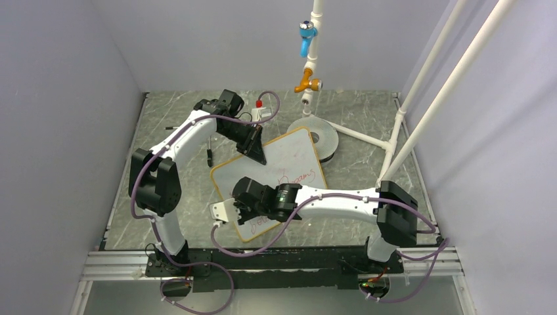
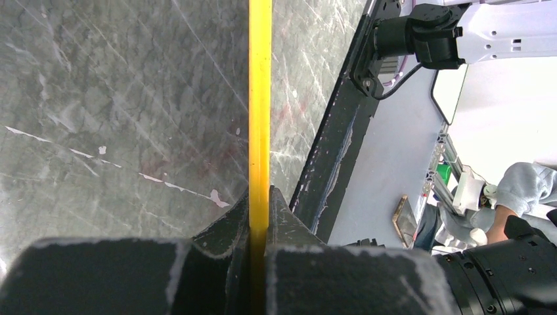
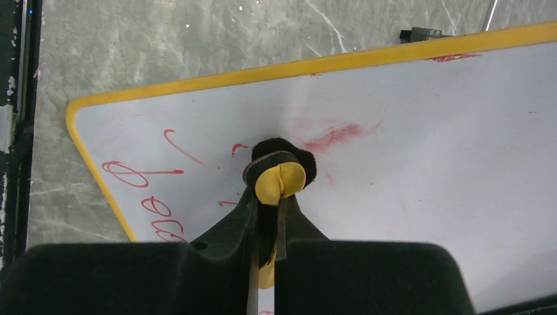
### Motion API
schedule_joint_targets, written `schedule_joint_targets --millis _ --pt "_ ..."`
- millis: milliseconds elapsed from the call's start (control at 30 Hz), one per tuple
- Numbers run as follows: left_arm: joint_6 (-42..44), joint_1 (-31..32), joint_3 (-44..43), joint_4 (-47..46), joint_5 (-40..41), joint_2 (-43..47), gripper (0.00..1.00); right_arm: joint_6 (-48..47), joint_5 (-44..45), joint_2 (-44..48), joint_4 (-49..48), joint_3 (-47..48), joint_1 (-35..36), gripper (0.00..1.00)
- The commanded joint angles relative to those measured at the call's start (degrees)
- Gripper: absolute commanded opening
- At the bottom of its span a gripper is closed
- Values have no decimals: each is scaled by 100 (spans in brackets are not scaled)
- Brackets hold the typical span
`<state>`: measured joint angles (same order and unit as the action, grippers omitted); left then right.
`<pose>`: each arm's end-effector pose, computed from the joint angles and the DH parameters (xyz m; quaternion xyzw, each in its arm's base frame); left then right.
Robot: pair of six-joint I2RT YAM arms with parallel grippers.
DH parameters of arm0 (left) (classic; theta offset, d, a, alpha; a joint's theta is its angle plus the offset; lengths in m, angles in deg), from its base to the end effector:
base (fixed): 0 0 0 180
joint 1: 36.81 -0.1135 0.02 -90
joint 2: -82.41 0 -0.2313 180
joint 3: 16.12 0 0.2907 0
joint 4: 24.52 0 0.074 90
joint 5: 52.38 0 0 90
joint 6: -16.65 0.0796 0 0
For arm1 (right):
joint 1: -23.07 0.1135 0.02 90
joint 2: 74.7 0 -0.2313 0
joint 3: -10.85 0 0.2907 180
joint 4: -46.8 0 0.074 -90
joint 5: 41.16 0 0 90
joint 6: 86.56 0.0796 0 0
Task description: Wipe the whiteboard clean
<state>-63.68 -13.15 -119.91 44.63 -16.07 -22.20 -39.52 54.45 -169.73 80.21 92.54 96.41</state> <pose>0.3503 -0.2235 0.2194 0.3272 0.8192 -0.4603 0.0999 0.1302 0.4079 0.1652 -0.7792 0.5053 0.0525 0.3671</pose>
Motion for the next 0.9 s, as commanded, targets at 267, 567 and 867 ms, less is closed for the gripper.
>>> schedule_joint_targets --millis 267,567,867 --pt "-84 77 -217 104 -541 65 0 68 -79 -173 -323 -716 520 0" --pt "-83 77 -199 95 -540 84 0 88 402 -95 -517 -428 445 0" --pt "-71 77 -208 112 -544 73 0 289 614 -37 -269 365 -56 0"
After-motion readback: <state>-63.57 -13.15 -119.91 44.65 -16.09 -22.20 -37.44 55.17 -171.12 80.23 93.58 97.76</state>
